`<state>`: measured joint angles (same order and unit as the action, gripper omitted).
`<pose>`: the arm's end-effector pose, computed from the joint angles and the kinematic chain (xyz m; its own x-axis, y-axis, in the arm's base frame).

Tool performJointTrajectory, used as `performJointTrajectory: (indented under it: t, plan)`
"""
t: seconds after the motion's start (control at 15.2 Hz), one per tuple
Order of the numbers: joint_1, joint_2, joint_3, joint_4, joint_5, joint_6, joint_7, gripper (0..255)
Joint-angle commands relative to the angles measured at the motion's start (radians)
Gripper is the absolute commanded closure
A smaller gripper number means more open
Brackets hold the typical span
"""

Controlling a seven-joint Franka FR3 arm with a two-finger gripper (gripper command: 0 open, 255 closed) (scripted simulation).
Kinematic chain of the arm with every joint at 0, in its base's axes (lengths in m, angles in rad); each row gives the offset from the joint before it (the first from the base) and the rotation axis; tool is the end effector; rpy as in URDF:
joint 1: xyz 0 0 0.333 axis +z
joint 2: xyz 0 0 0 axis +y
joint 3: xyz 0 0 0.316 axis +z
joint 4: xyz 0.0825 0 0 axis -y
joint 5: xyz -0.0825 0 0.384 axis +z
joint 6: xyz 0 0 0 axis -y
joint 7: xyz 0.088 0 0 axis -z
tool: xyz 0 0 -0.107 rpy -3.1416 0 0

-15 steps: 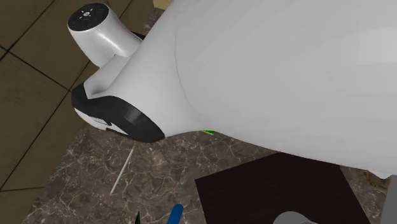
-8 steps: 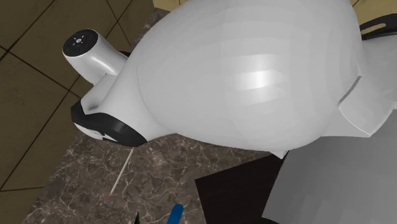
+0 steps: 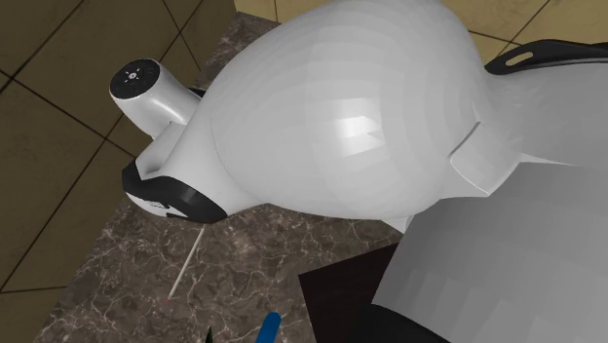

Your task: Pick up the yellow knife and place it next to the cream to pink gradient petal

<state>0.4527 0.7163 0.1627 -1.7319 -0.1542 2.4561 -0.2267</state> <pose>0.5514 0.3784 0.1736 0.6055 0.7956 0.0221 0.7958 -0.6056 -0.0018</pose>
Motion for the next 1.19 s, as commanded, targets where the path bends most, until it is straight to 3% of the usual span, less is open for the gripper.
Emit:
performJointTrajectory:
  t: [0.0, 0.2, 0.26, 1.12]
  plan:
    - [0.000, 0.000, 0.000, 0.000, 0.000, 0.000, 0.000, 0]
    - [0.000, 0.000, 0.000, 0.000, 0.000, 0.000, 0.000, 0]
    - [0.000, 0.000, 0.000, 0.000, 0.000, 0.000, 0.000, 255]
    - [-0.005, -0.040, 0.007, -0.008, 0.007, -0.032, -0.004, 255]
